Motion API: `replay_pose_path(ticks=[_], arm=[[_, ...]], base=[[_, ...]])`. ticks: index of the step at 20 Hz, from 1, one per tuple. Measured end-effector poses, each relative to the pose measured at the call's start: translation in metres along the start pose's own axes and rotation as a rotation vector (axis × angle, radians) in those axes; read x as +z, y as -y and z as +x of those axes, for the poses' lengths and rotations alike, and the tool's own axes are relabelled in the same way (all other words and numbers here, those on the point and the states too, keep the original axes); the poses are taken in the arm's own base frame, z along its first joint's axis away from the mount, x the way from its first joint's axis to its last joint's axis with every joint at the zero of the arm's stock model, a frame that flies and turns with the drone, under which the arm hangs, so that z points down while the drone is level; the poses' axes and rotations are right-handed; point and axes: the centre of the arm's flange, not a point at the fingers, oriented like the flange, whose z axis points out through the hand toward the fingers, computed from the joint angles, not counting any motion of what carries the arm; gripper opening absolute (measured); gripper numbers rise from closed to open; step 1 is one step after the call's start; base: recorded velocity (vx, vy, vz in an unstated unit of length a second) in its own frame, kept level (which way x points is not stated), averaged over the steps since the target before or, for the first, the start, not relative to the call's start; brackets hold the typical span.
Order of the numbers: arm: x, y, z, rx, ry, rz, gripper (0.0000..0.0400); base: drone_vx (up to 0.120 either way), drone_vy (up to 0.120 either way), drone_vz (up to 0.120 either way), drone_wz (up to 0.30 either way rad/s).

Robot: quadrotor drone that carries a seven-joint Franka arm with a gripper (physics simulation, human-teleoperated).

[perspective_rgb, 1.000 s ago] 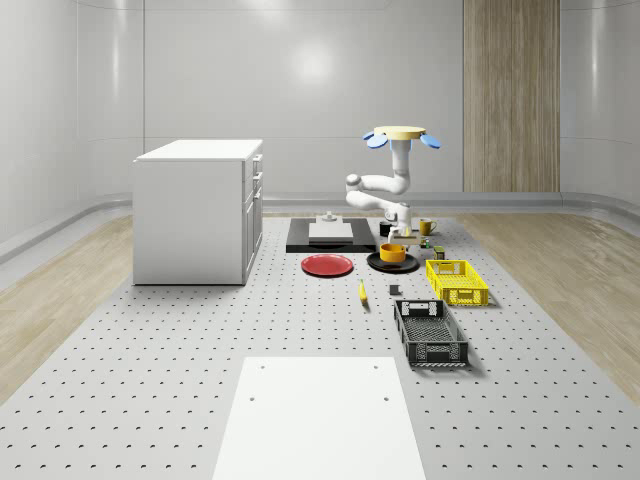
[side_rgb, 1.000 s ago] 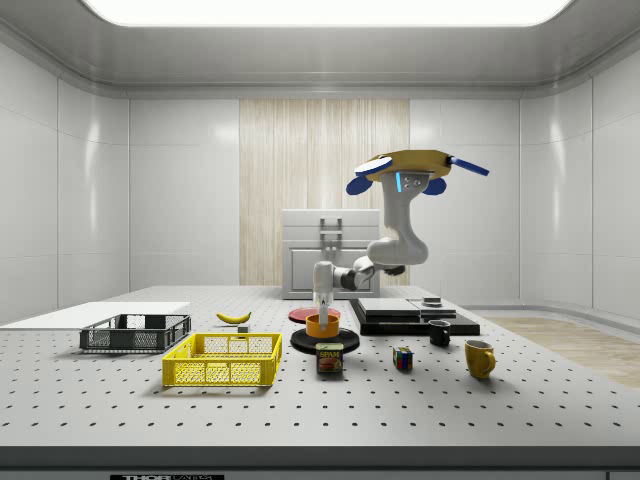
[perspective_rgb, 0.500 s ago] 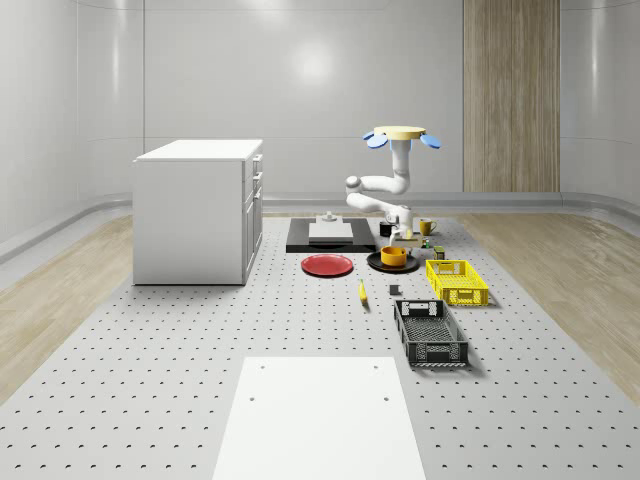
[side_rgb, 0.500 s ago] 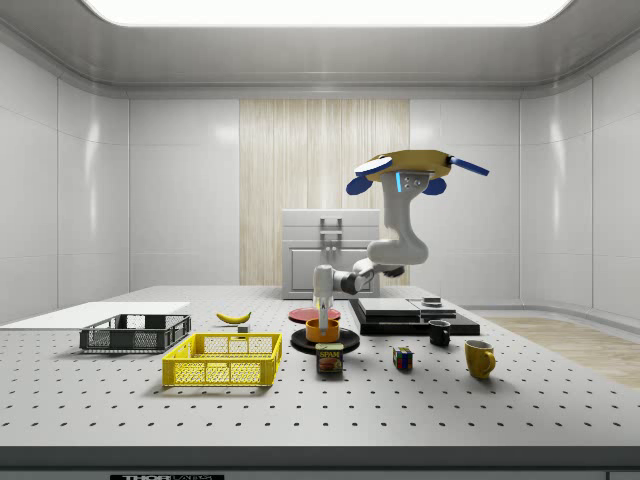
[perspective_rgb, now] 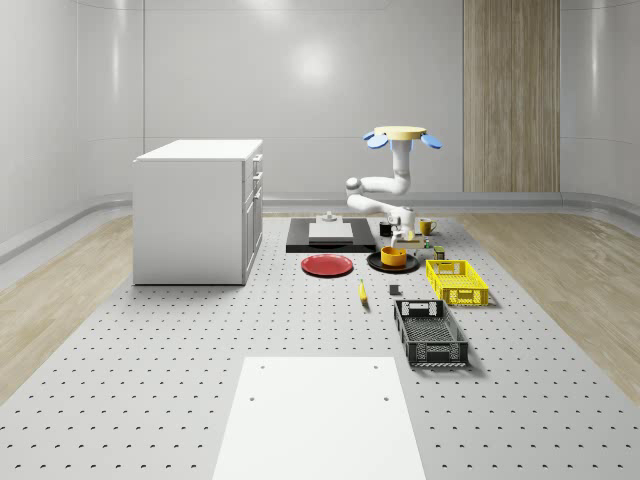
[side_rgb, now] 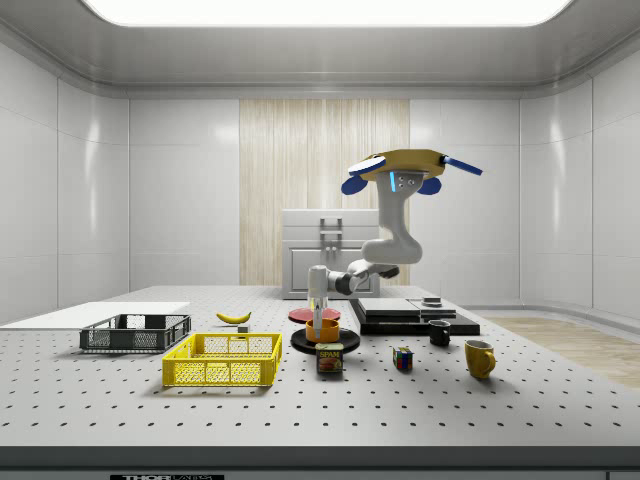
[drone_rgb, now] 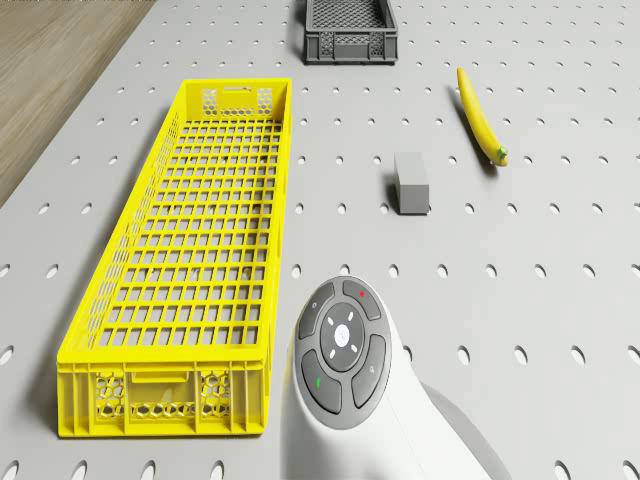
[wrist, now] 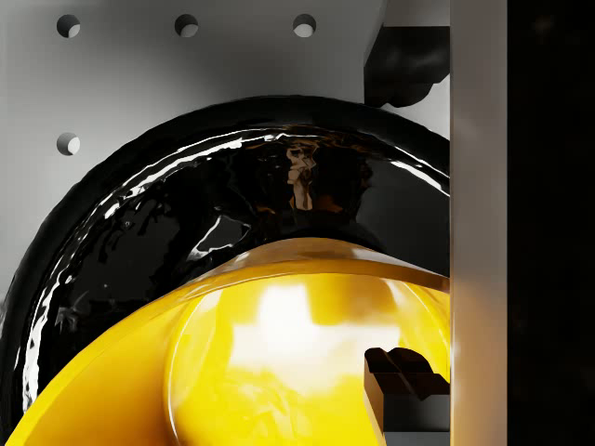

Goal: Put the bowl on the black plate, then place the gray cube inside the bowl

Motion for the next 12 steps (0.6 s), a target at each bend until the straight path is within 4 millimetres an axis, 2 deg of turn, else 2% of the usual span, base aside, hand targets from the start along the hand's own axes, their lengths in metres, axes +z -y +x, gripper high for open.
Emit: replay_pose_path(ticks=[5, 6, 8, 12], arm=[[0.0001, 0.0002, -0.0002, 0.0, 0.0, 0.0, 0.0396], [0.0001, 0.0003, -0.0002, 0.0, 0.0, 0.0, 0.0397], [0.0002, 0.0003, -0.0003, 0.0, 0.0, 0.0, 0.0398], [0.0002, 0.0003, -0.0003, 0.0, 0.0, 0.0, 0.0399]], base=[[0.0, 0.0, 0.12, 0.0], [0.08, -0.04, 0.12, 0.0], [0.12, -0.12, 0.08, 0.0], [0.12, -0.12, 0.0, 0.0]])
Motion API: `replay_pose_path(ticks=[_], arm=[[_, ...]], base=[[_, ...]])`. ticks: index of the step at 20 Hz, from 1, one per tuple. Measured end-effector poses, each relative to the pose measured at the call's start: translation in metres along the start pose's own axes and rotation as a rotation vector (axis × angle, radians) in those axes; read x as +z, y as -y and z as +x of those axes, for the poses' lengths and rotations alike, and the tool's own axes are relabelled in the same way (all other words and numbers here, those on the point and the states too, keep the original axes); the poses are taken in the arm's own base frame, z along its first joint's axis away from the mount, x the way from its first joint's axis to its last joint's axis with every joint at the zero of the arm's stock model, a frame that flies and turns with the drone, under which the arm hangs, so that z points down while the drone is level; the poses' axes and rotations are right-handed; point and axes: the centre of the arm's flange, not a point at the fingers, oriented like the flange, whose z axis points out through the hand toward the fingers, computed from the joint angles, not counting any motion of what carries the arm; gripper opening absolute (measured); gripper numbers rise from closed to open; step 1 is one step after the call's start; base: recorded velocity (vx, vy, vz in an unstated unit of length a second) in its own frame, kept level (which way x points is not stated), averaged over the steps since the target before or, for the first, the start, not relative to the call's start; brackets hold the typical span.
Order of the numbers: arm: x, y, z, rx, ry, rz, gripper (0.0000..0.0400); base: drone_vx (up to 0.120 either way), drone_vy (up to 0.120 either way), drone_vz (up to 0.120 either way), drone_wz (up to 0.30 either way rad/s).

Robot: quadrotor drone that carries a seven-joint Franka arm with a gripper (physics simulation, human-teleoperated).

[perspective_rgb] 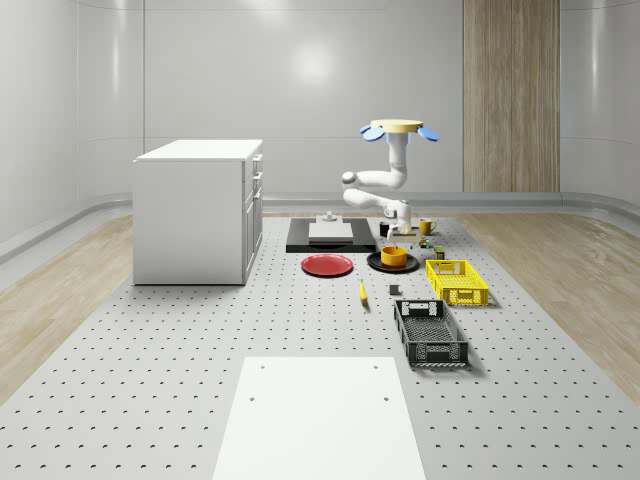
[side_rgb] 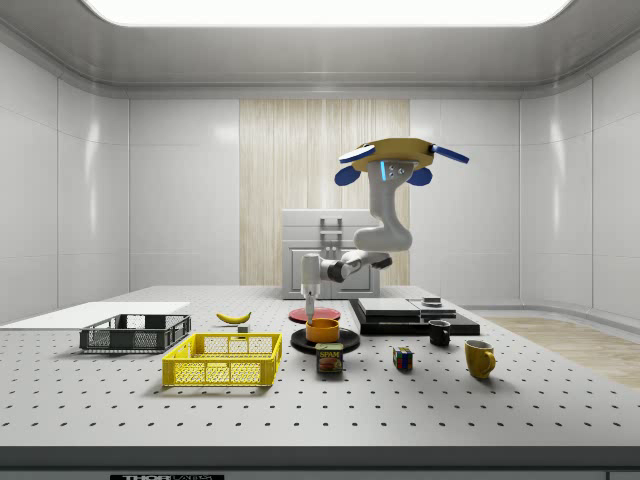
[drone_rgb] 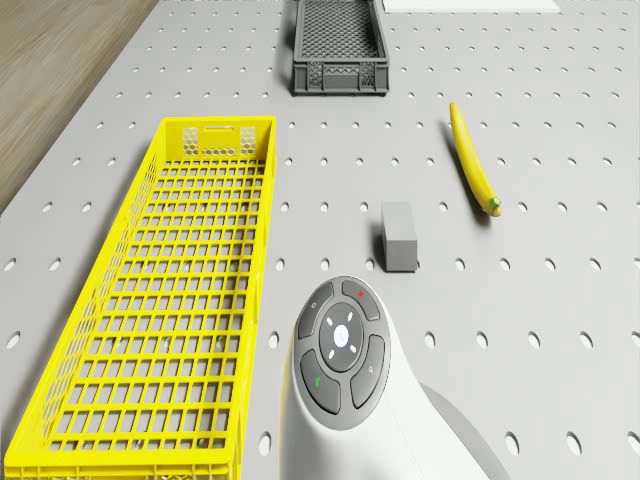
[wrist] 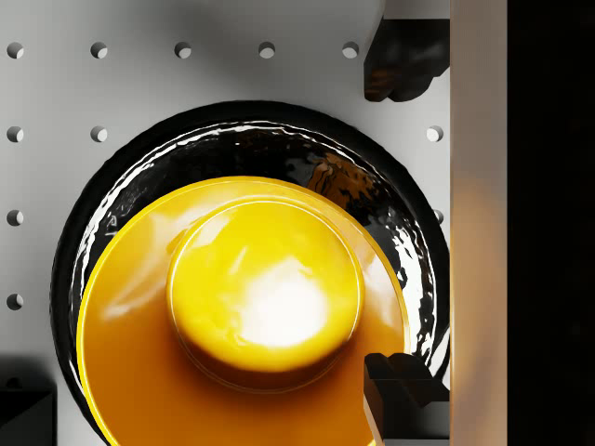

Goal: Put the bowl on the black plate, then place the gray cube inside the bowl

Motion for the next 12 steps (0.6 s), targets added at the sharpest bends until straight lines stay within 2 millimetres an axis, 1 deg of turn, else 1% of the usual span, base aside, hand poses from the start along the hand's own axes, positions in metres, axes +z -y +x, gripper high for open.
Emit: replay_pose_path(ticks=[1, 2, 12], arm=[[0.0, 0.0, 0.0, 0.0, 0.0, 0.0, 0.04], [0.0, 0.0, 0.0, 0.0, 0.0, 0.0, 0.04], [0.0, 0.0, 0.0, 0.0, 0.0, 0.0, 0.04]], base=[[0.12, -0.12, 0.0, 0.0], [0.12, -0.04, 0.0, 0.0], [0.12, 0.0, 0.0, 0.0]])
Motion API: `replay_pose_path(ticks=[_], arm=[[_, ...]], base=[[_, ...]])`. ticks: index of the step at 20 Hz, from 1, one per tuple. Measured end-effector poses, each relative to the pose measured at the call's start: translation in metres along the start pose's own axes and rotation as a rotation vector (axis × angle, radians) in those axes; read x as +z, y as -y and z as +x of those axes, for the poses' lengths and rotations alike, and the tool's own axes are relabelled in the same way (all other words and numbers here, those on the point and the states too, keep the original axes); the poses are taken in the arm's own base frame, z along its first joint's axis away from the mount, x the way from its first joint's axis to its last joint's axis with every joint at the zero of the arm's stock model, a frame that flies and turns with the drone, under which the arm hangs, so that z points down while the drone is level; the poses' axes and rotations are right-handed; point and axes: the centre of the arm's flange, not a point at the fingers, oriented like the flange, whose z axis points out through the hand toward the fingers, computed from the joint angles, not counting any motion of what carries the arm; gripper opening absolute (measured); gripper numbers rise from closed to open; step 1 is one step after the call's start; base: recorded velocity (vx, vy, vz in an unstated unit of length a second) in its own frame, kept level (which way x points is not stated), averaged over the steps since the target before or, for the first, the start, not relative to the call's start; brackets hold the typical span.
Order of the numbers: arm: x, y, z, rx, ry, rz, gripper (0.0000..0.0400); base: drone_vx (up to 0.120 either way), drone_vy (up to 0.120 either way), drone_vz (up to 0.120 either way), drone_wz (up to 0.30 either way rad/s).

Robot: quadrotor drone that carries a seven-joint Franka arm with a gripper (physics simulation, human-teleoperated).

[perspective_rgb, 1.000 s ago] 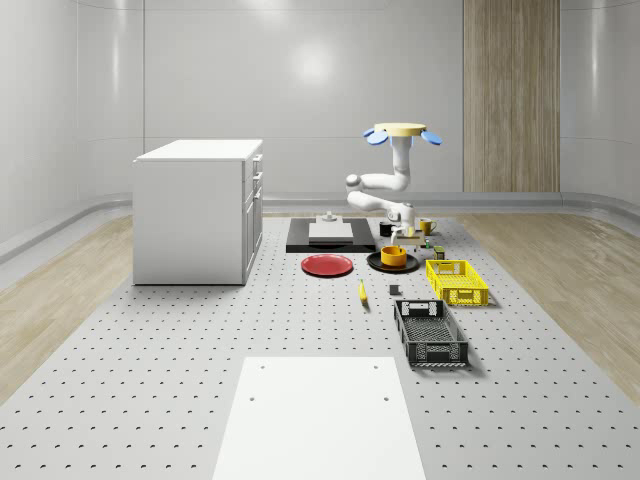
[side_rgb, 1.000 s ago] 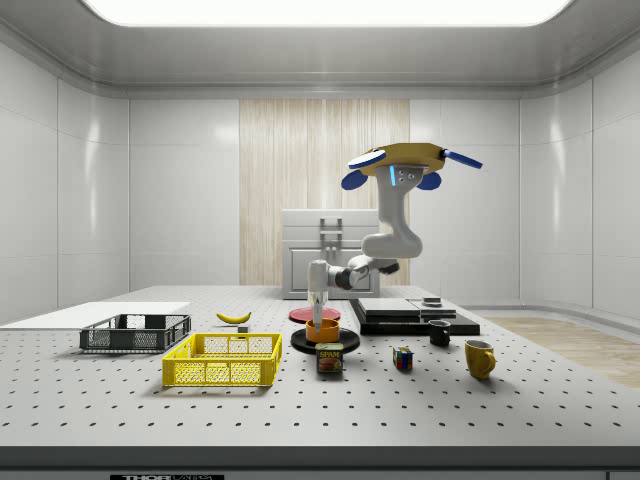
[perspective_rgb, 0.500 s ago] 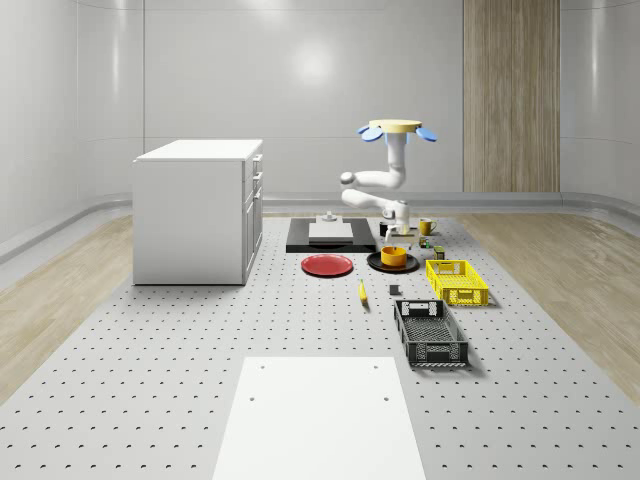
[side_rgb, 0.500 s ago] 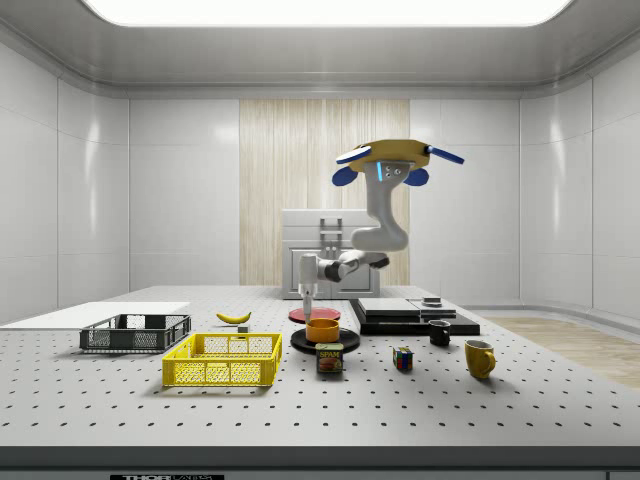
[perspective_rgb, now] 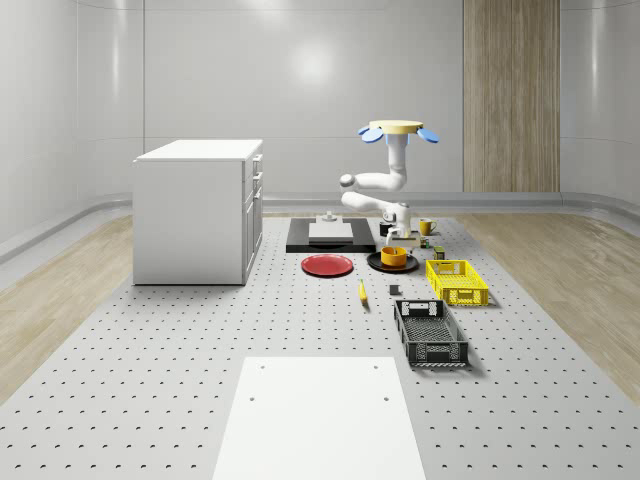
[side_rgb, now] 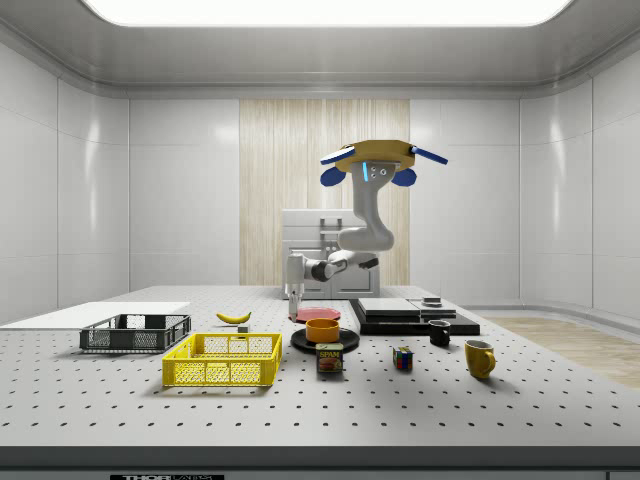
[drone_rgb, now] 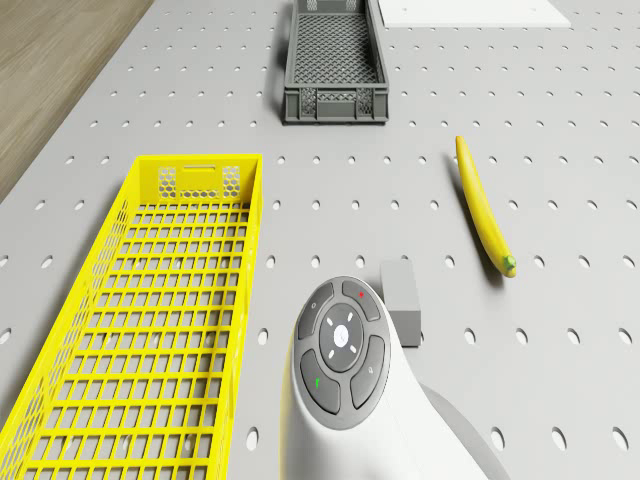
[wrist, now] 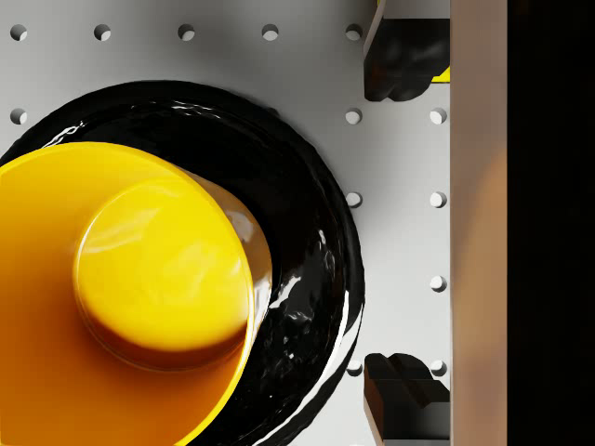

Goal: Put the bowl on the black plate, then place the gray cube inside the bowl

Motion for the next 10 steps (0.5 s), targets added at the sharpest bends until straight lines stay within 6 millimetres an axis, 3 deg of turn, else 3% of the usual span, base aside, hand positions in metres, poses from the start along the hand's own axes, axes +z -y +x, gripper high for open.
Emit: replay_pose_path(ticks=[5, 10], arm=[[0.0, 0.0, 0.0, 0.0, 0.0, 0.0, 0.04], [0.0, 0.0, 0.0, 0.0, 0.0, 0.0, 0.04]], base=[[0.12, -0.008, 0.0, 0.0], [0.12, -0.12, 0.0, 0.0]])
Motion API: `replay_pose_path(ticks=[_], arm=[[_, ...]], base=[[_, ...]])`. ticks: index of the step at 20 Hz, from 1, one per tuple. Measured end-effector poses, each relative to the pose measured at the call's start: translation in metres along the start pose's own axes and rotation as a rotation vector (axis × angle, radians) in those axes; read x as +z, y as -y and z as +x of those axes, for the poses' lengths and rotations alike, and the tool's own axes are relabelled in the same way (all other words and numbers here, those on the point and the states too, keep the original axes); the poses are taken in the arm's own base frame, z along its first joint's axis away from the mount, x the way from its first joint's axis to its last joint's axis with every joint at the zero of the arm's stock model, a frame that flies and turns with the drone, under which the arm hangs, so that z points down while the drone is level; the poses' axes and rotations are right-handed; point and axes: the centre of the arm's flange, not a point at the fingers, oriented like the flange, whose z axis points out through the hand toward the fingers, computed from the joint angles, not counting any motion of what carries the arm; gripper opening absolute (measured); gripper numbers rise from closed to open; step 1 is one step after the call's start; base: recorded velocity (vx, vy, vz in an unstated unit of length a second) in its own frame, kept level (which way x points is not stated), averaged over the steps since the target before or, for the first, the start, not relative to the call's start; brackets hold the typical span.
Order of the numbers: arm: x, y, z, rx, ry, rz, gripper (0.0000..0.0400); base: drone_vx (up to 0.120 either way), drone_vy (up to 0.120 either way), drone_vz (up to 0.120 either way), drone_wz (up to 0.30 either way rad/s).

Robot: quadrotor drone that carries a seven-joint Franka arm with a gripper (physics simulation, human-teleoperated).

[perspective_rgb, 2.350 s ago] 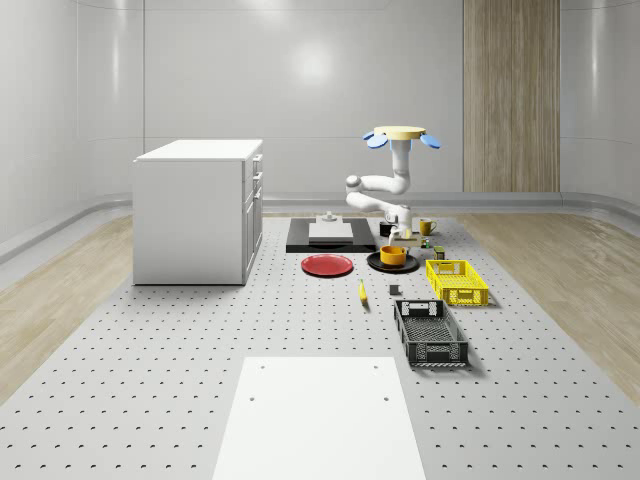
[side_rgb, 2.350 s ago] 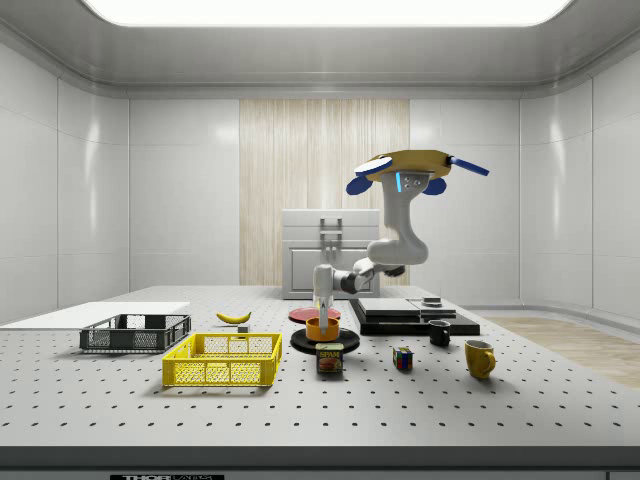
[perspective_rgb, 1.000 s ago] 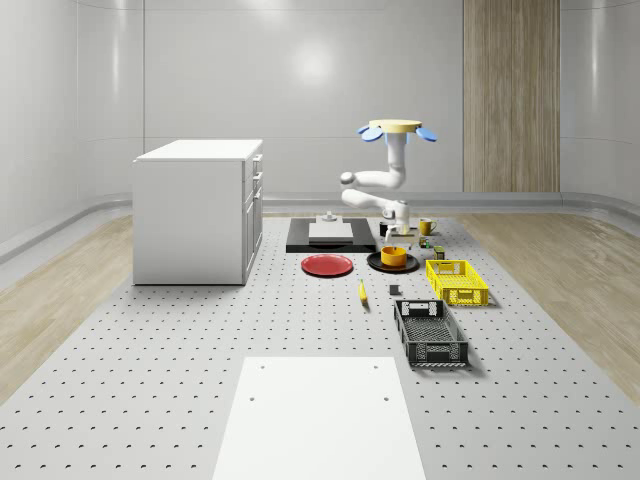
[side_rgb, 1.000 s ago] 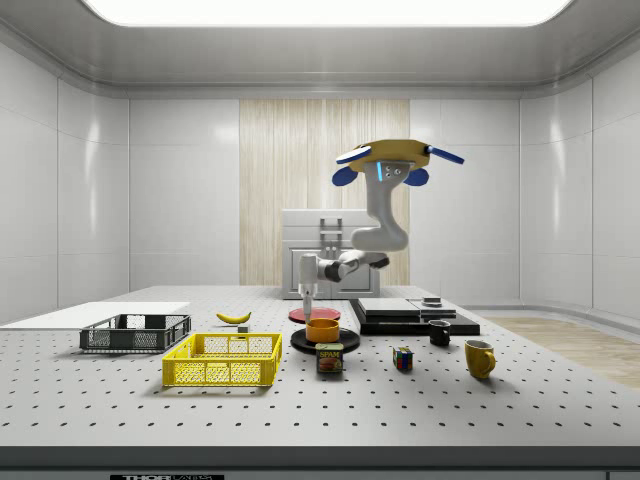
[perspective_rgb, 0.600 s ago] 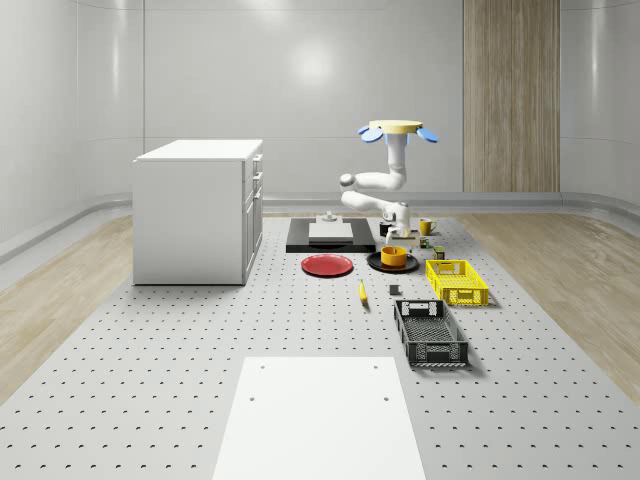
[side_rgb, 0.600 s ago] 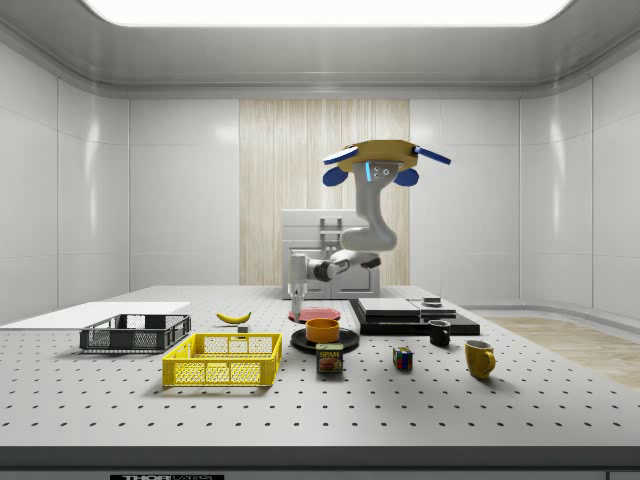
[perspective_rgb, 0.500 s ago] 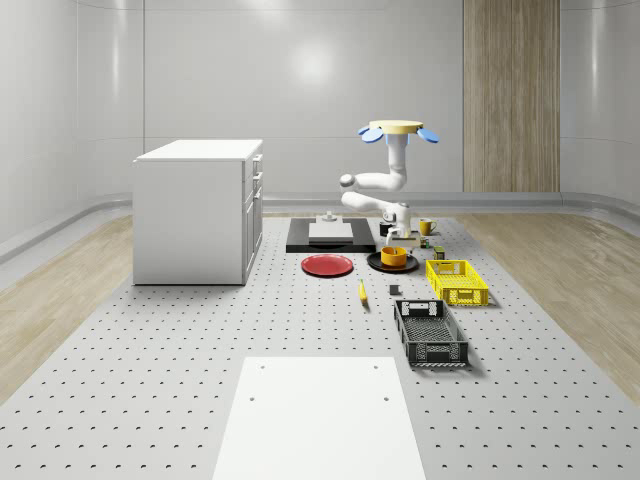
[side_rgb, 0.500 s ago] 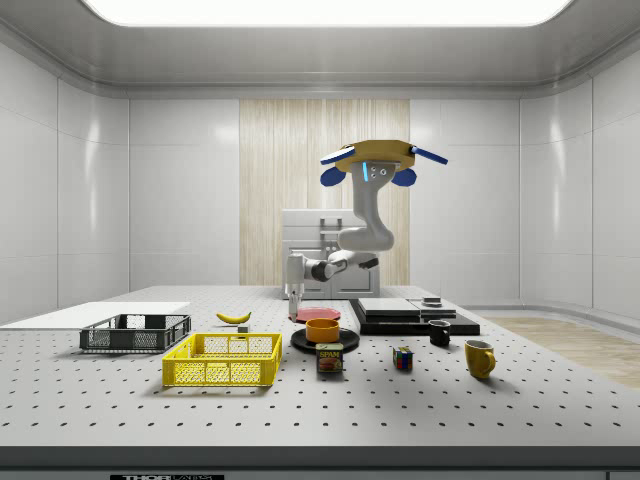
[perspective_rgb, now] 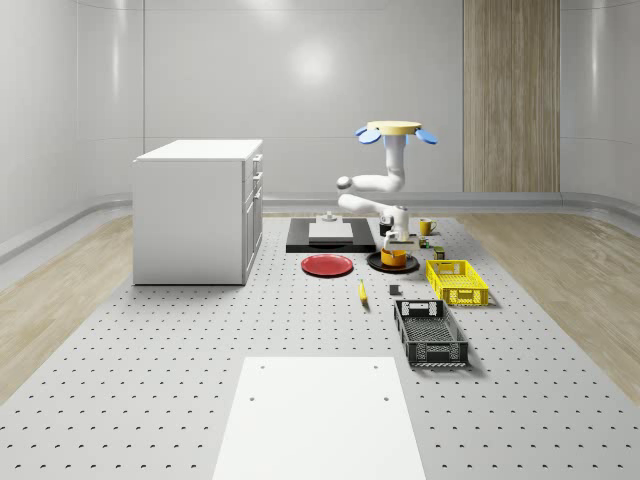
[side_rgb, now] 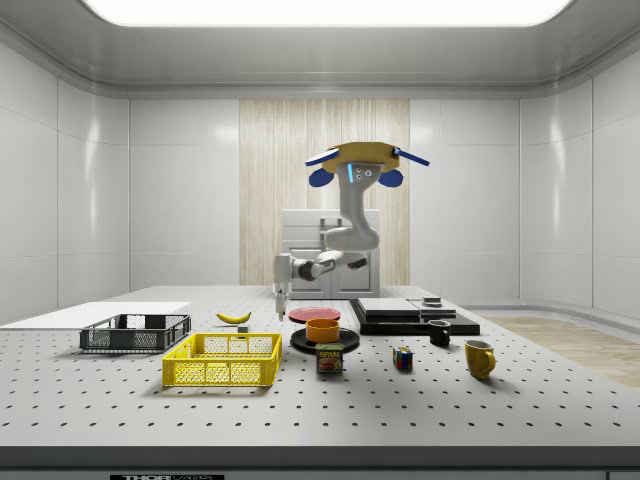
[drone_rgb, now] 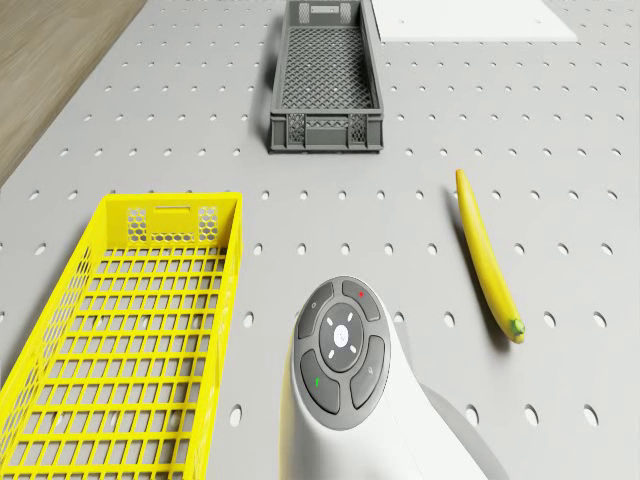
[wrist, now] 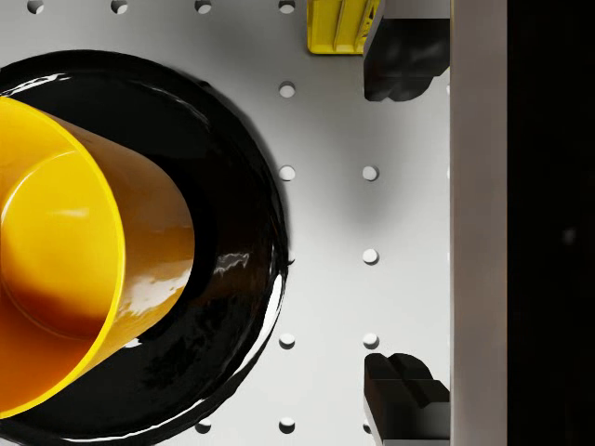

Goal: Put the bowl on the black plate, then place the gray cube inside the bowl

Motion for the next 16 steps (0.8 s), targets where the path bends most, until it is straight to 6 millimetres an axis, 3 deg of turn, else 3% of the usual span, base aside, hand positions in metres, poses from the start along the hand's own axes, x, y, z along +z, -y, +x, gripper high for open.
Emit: replay_pose_path(ticks=[6, 13, 16], arm=[[0.0, 0.0, 0.0, 0.0, 0.0, 0.0, 0.04], [0.0, 0.0, 0.0, 0.0, 0.0, 0.0, 0.04], [0.0, 0.0, 0.0, 0.0, 0.0, 0.0, 0.04]], base=[[0.12, -0.12, -0.073, 0.0], [0.12, 0.0, 0.0, 0.0], [0.12, -0.12, 0.0, 0.0]])
